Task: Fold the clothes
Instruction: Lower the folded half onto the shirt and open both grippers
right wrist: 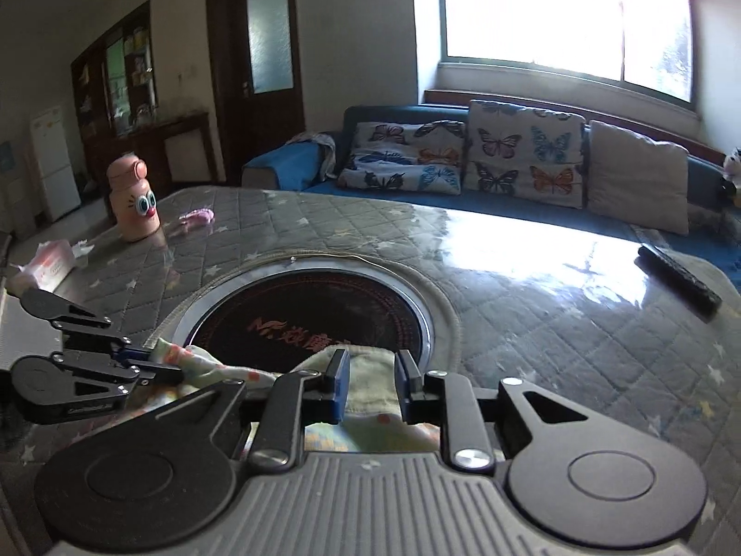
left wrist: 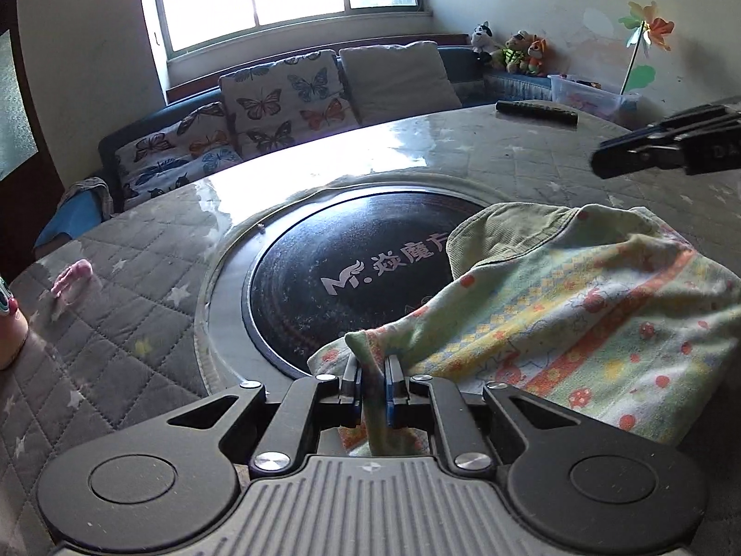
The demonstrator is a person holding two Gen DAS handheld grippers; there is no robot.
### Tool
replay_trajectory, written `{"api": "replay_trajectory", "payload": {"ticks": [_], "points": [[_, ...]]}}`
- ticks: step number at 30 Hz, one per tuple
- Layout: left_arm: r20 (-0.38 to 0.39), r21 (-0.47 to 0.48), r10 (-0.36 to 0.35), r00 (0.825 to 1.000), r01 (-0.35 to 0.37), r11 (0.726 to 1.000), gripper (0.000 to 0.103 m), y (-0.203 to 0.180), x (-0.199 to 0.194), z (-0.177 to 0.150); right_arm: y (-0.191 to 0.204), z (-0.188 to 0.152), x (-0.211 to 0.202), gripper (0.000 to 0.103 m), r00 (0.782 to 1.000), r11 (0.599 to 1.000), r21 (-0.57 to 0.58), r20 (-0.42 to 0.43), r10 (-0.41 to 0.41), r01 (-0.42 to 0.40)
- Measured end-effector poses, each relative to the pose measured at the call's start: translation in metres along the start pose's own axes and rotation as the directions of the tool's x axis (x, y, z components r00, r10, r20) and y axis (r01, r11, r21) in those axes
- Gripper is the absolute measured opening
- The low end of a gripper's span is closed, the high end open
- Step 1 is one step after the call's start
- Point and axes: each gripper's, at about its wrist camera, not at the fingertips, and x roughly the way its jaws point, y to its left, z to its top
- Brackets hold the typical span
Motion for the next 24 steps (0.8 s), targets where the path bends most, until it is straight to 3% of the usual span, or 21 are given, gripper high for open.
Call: {"api": "replay_trajectory", "payload": {"ticks": [6,11,15,20,24], "points": [[0.007,-0.023,0.013,1.0,-0.013,1.0,0.01,0.002,0.001,0.003,-0.014,-0.032,-0.005,0.025,0.998,0.998,0.064,-0.064,-0.012,0.016],[0.006,-0.024,0.02,1.0,-0.02,1.0,0.01,0.002,0.003,0.003,-0.041,-0.053,0.007,0.024,0.991,0.982,0.163,-0.111,-0.082,0.099],[-0.006,-0.032,0.031,0.999,-0.031,0.999,0.014,0.002,0.007,0.002,-0.057,-0.056,0.015,0.012,0.987,0.971,0.194,-0.111,-0.12,0.14],[0.0,-0.04,0.055,0.998,-0.055,0.998,0.021,0.003,0.003,0.003,-0.055,-0.048,0.014,0.013,0.981,0.964,0.194,-0.092,-0.169,0.184],[0.031,-0.047,0.088,0.996,-0.087,0.995,0.027,0.005,-0.009,0.01,-0.038,-0.04,0.008,0.014,0.996,0.982,0.169,-0.063,-0.068,0.078]]}}
